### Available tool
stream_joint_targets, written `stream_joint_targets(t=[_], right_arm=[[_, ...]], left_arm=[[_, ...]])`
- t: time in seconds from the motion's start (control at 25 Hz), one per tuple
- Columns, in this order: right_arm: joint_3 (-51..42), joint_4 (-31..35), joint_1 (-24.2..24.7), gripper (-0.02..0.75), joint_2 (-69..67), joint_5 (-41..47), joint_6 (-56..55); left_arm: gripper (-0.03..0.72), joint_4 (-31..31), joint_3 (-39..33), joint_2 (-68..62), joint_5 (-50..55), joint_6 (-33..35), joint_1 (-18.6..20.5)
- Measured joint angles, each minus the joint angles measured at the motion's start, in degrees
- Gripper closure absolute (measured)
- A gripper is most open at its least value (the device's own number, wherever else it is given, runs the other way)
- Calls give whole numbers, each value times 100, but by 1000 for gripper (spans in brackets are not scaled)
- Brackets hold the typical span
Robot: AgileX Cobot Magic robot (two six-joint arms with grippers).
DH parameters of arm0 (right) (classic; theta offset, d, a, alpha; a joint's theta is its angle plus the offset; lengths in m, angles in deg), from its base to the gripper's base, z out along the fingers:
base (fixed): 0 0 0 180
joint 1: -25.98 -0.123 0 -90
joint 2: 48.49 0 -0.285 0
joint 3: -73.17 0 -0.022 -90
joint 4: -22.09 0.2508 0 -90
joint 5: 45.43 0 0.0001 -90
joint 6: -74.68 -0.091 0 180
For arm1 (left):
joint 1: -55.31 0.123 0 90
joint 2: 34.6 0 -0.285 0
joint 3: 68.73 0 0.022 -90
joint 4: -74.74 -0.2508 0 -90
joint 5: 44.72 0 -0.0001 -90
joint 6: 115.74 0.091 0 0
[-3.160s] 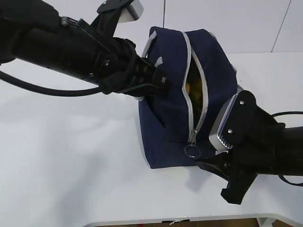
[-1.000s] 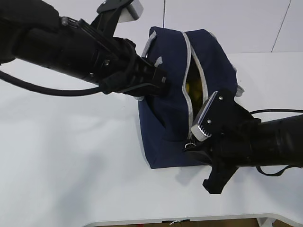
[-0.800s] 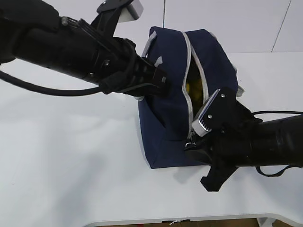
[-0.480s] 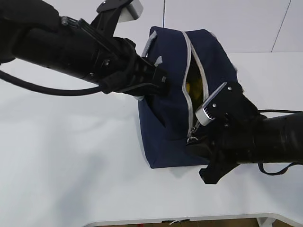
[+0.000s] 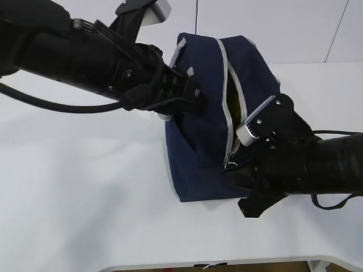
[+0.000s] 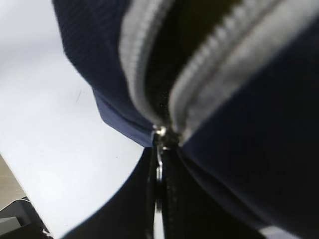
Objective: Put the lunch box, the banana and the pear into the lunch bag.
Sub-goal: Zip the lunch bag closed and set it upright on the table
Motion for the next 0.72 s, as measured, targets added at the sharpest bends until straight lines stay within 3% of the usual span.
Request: stream_joint_targets(t=[0.16,0.24,0.36,0.72], right_arm=[[0,0,0,720,0,0,-12],[0,0,0,720,0,0,-12],[0,0,0,720,0,0,-12],[0,0,0,720,0,0,-12]], left_arm=[[319,134,0,0,-49,0,0],[230,161,0,0,-120,0,0],[190,170,0,12,-172,0,0],[179,241,-773,921,-1111,34,0]])
